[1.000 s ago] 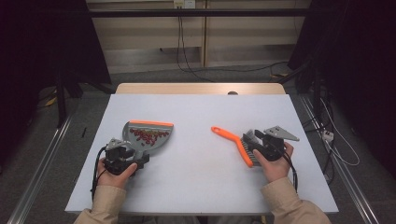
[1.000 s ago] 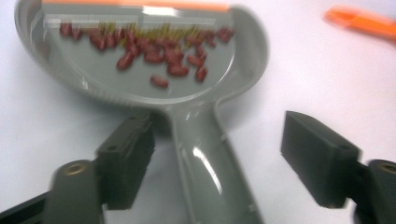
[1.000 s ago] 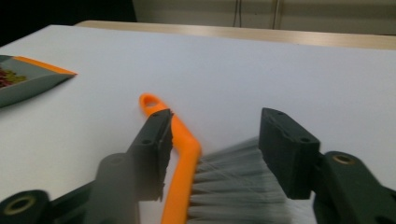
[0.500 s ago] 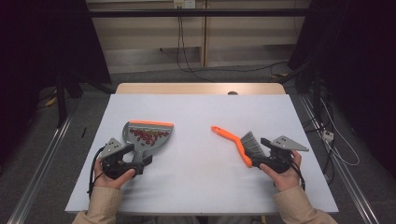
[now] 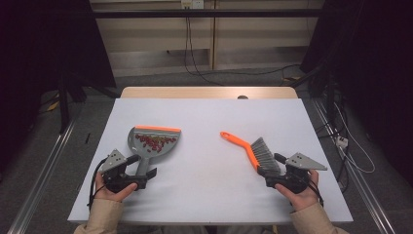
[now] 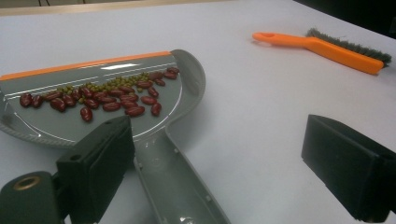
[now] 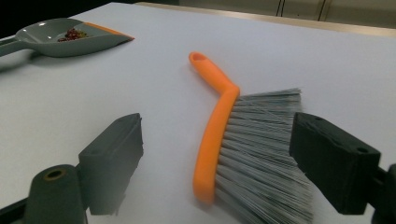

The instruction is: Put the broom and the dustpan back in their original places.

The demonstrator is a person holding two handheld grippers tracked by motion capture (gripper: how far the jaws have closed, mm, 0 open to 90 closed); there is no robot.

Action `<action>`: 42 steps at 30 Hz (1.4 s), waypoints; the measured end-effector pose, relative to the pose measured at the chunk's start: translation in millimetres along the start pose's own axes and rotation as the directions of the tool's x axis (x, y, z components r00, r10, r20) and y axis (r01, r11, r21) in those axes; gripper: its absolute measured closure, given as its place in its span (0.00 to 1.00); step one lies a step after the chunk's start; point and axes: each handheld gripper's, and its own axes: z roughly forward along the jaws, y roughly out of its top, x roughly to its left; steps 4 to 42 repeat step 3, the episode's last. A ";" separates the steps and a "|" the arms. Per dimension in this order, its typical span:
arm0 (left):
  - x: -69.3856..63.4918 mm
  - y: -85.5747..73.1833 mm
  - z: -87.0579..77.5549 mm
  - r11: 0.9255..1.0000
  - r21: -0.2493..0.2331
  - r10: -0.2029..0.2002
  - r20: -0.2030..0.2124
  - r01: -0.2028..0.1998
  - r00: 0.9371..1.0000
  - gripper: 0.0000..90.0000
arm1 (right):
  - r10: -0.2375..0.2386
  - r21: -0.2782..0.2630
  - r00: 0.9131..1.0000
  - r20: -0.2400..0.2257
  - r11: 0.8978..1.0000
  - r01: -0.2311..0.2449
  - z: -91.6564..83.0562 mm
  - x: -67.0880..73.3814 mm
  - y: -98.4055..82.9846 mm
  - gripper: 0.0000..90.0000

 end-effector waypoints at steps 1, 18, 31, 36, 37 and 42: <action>-0.3 0.2 0.1 1.000 -0.003 -0.002 -0.001 0.002 1.000 0.10 | 0.004 -0.005 1.000 0.005 1.000 -0.004 -0.1 -0.2 0.3 0.19; -1.0 0.9 0.1 1.000 -0.008 -0.001 0.000 0.001 1.000 0.10 | 0.005 -0.007 1.000 0.006 1.000 -0.005 0.2 -1.0 0.8 0.19; -1.0 0.9 0.1 1.000 -0.008 -0.001 0.000 0.001 1.000 0.10 | 0.005 -0.007 1.000 0.006 1.000 -0.005 0.2 -1.0 0.8 0.19; -1.0 0.9 0.1 1.000 -0.008 -0.001 0.000 0.001 1.000 0.10 | 0.005 -0.007 1.000 0.006 1.000 -0.005 0.2 -1.0 0.8 0.19; -1.0 0.9 0.1 1.000 -0.008 -0.001 0.000 0.001 1.000 0.10 | 0.005 -0.007 1.000 0.006 1.000 -0.005 0.2 -1.0 0.8 0.19; -1.0 0.9 0.1 1.000 -0.008 -0.001 0.000 0.001 1.000 0.10 | 0.005 -0.007 1.000 0.006 1.000 -0.005 0.2 -1.0 0.8 0.19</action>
